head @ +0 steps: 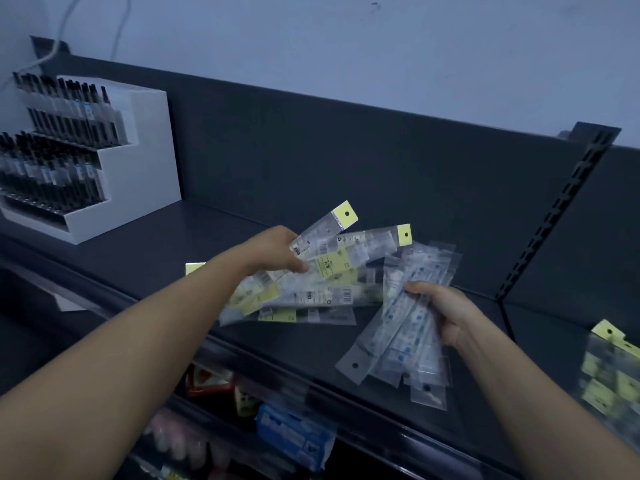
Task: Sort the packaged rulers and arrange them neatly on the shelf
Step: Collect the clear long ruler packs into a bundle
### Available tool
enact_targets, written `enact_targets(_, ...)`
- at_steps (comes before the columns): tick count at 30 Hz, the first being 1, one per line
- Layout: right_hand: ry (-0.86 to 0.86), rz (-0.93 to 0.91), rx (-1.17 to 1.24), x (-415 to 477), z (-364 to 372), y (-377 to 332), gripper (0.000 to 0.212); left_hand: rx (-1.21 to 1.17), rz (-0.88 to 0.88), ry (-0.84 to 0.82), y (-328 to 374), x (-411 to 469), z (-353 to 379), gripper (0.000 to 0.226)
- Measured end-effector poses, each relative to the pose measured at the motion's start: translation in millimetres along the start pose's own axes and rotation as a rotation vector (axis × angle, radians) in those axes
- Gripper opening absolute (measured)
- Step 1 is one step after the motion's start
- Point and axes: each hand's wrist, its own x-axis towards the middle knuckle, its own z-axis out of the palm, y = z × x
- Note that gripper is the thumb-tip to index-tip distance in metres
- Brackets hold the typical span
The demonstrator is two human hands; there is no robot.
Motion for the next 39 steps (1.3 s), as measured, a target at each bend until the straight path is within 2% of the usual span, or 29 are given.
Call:
enact_targets(3, 0.002, 0.014, -0.008, -4.8, -10.8, 6.7, 0.016, 0.177, -0.065, -0.04, -6.1, -9.0, 12.0, 0.04)
enact_targets(4, 0.002, 0.019, -0.007, -6.2, -13.0, 8.2, 0.015, 0.202, -0.081, -0.075, -8.7, -9.8, 15.0, 0.048)
enact_targets(7, -0.003, 0.019, -0.002, -10.0, -15.2, 9.5, 0.014, 0.23, -0.129, -0.192, -8.8, -11.5, 22.3, 0.097)
enact_targets(9, 0.0, 0.012, 0.0, -11.2, -13.9, 9.3, 0.013, 0.419, -0.135, -0.221, -4.5, -10.3, 28.2, 0.109)
enact_targets(11, 0.002, 0.01, 0.0, -11.1, -12.4, 10.1, 0.012, 0.504, -0.145, -0.231, -0.2, -9.3, 33.8, 0.099)
enact_targets(17, 0.015, 0.015, 0.011, -11.4, -7.9, 10.0, 0.019, 0.382, -0.097, -0.298, 7.3, -2.5, 37.3, 0.055)
enact_targets(21, 0.024, 0.014, 0.014, -13.1, -6.7, 9.7, 0.025, 0.338, -0.054, -0.151, 6.0, 3.4, 33.6, 0.044)
enact_targets(26, 0.054, 0.006, 0.039, -16.2, -10.5, 7.5, 0.016, 0.11, -0.039, -0.06, -2.6, 13.3, 15.1, 0.03)
enact_targets(29, 0.063, 0.005, 0.052, -17.7, -9.9, 6.3, 0.013, 0.022, -0.028, -0.099, 3.2, 14.1, 2.7, 0.027)
enact_targets(32, 0.076, -0.003, 0.073, -17.6, -8.8, 5.9, 0.013, 0.073, -0.001, -0.245, 10.7, 12.0, 1.7, 0.027)
enact_targets(36, 0.114, -0.013, 0.098, -17.4, -11.1, 5.3, 0.013, 0.208, 0.046, -0.336, 11.7, 12.6, 19.3, 0.044)
enact_targets(39, 0.146, -0.012, 0.112, -17.6, -13.6, 5.2, 0.023, 0.346, 0.081, -0.252, 16.6, 17.7, 33.7, 0.068)
